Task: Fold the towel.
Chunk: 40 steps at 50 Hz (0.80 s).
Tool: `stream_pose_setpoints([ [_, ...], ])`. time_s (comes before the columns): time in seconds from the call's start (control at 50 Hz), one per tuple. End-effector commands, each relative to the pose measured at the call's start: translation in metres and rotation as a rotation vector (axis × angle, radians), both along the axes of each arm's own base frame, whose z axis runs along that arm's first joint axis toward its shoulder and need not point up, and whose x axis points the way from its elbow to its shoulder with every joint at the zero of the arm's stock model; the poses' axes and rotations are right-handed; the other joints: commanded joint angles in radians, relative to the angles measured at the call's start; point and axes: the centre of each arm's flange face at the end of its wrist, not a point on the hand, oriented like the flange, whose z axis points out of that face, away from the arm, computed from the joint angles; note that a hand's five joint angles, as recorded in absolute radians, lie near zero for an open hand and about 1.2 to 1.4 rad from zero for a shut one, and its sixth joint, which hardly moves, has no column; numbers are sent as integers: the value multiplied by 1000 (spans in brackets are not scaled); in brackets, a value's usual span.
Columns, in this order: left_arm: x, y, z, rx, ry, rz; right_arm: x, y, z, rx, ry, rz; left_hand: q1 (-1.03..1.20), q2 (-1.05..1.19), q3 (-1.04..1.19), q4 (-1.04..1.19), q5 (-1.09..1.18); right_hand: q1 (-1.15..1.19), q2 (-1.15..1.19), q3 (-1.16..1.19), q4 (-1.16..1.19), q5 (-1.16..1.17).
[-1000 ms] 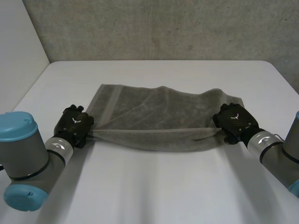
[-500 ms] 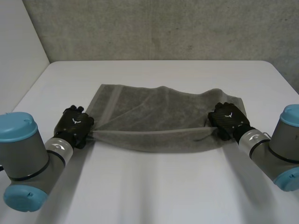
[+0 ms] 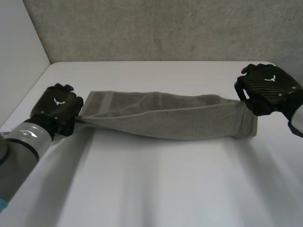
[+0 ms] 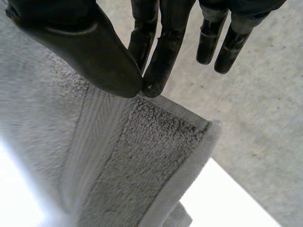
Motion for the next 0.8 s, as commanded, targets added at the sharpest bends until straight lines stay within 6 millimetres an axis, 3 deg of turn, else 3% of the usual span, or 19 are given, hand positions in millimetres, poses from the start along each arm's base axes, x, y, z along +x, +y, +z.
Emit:
stream_pose_setpoints([
  [0.02,6,3,7,48,49,-11,-7,13,-2,103,73,24,100,57,-42,-56,41,90,91,-51,-78,71],
  [0.16,7,5,-7,114,36,-12,-7,27,-12,156,184,61,100,57,-42,-56,41,90,91,-51,-78,71],
  [0.24,4,5,-30,203,13,-21,-9,33,-18,234,185,80,100,57,-42,-56,41,90,91,-51,-78,71],
  [0.44,0,9,-43,248,0,-40,-19,28,-24,241,183,51,100,57,-42,-56,41,90,91,-51,-78,71],
  [0.52,-9,18,-48,284,-12,-76,-35,22,-28,265,167,-4,100,57,-42,-56,41,90,91,-51,-78,71],
  [0.66,-20,36,-46,327,-25,-145,-52,18,-28,269,118,-31,100,57,-42,-56,41,90,91,-51,-78,71],
  [0.8,-25,50,-24,319,-22,-190,-72,19,2,156,78,-69,100,57,-42,-56,41,90,91,-51,-78,71],
])
